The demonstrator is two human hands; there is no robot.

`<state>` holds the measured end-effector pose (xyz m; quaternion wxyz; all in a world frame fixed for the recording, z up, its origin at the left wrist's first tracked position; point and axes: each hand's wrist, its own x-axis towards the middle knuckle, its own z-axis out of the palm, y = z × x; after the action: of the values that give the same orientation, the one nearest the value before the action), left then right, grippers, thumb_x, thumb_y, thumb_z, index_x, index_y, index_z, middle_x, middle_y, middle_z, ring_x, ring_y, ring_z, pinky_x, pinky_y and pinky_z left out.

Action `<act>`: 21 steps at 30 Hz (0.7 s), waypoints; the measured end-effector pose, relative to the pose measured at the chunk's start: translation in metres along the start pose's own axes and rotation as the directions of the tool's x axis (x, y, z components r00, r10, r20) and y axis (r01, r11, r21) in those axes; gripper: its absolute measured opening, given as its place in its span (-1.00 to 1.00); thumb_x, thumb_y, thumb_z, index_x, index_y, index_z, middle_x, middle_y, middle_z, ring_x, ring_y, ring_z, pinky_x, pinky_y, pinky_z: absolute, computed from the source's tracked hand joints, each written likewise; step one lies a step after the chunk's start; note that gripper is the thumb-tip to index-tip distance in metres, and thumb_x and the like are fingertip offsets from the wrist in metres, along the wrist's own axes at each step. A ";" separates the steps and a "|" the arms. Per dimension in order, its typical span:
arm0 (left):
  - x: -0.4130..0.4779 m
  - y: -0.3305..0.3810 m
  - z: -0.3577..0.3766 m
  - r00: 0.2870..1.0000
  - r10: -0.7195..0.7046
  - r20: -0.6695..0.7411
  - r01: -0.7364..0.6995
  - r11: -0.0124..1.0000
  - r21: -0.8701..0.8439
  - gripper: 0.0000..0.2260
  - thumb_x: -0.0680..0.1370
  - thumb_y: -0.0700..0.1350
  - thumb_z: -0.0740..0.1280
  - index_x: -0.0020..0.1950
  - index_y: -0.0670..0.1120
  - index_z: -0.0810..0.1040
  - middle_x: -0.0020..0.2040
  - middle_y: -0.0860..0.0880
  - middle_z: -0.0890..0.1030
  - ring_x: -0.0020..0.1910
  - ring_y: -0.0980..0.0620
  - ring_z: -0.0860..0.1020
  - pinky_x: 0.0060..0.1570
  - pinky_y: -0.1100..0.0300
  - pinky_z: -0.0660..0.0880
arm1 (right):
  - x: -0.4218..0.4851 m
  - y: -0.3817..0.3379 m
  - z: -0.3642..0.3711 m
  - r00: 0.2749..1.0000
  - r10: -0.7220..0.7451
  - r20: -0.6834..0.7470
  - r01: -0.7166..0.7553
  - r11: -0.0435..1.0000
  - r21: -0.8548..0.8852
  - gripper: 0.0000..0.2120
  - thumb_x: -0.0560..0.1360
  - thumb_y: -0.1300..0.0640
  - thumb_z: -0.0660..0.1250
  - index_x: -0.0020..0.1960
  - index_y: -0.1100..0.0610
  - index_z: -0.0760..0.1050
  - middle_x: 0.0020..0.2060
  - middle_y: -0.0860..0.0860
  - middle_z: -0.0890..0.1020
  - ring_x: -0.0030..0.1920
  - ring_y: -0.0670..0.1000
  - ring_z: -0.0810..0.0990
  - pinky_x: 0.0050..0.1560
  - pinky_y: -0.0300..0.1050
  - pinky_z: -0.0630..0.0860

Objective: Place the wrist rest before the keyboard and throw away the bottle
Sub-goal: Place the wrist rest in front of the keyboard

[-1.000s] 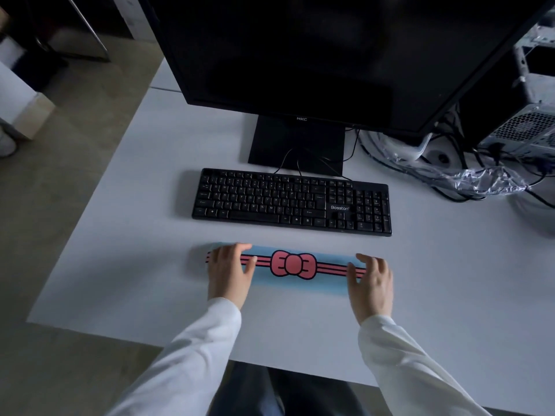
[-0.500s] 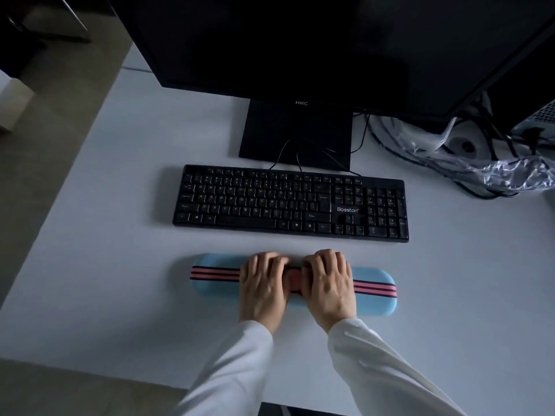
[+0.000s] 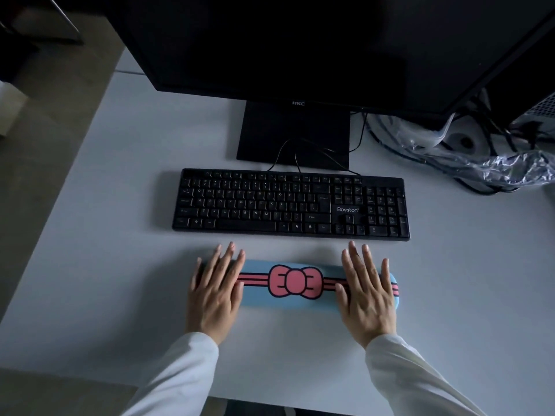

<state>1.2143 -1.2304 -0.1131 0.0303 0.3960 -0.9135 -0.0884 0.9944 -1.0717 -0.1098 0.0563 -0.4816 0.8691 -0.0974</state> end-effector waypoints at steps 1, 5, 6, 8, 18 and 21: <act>-0.003 -0.007 0.002 1.000 -0.009 0.001 0.009 1.000 -0.002 -0.56 0.61 0.02 -0.12 0.49 0.07 0.12 0.56 0.07 0.17 0.56 0.14 -0.06 0.47 0.12 -0.06 | -0.002 0.003 0.000 1.000 0.006 -0.004 -0.006 1.000 -0.006 -0.46 0.56 -0.10 -0.16 0.43 0.14 0.17 0.42 0.03 0.28 0.51 -0.13 -0.18 0.49 0.01 -0.16; -0.012 -0.017 -0.006 0.985 -0.173 -0.019 0.172 0.984 -0.035 -0.52 0.61 0.07 -0.17 0.53 0.02 0.01 0.57 -0.02 0.11 0.54 0.21 -0.22 0.49 0.16 -0.16 | -0.007 0.006 -0.004 0.981 0.176 -0.081 -0.177 0.984 0.002 -0.44 0.56 -0.09 -0.17 0.44 0.21 0.13 0.44 0.09 0.23 0.50 -0.15 -0.25 0.48 -0.04 -0.21; -0.009 -0.010 -0.009 0.977 -0.214 -0.028 0.211 0.974 -0.085 -0.51 0.61 0.07 -0.16 0.51 -0.05 0.11 0.52 -0.10 0.24 0.54 0.20 -0.21 0.48 0.19 -0.17 | -0.006 0.000 -0.006 0.967 0.232 -0.108 -0.230 0.973 0.030 -0.45 0.56 -0.06 -0.14 0.45 0.22 0.08 0.46 0.11 0.19 0.50 -0.14 -0.27 0.48 -0.04 -0.21; 0.002 0.019 -0.014 0.983 -0.179 -0.049 0.168 0.971 -0.168 -0.53 0.61 0.04 -0.13 0.44 -0.13 0.22 0.46 -0.16 0.31 0.55 0.13 -0.12 0.48 0.24 -0.16 | 0.000 -0.025 -0.007 0.965 0.228 -0.129 -0.216 0.971 0.100 -0.45 0.54 0.01 -0.03 0.47 0.21 0.00 0.46 0.13 0.13 0.50 -0.12 -0.28 0.48 -0.06 -0.23; 0.005 0.058 0.013 0.992 0.125 -0.016 -0.126 0.992 -0.027 -0.58 0.61 -0.02 -0.06 0.45 -0.06 0.25 0.46 0.01 0.29 0.55 0.09 0.01 0.47 0.11 -0.02 | -0.007 -0.044 0.010 0.994 -0.104 -0.036 0.106 0.992 0.063 -0.53 0.57 0.05 -0.10 0.42 0.17 0.21 0.40 0.05 0.35 0.48 -0.07 0.11 0.46 -0.07 0.05; -0.003 0.034 0.012 0.995 0.091 -0.035 -0.092 0.995 -0.025 -0.54 0.61 0.02 -0.10 0.52 -0.01 0.10 0.56 0.09 0.07 0.56 0.16 -0.15 0.50 0.15 -0.11 | -0.014 -0.013 0.004 0.999 0.009 -0.045 -0.007 0.998 0.058 -0.52 0.58 0.03 -0.13 0.43 0.18 0.18 0.43 0.03 0.28 0.52 -0.13 -0.06 0.47 -0.11 0.02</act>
<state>1.1908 -1.2035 -0.1184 0.0551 0.3547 -0.9288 -0.0923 1.0136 -1.0671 -0.1106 0.0510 -0.4739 0.8690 -0.1332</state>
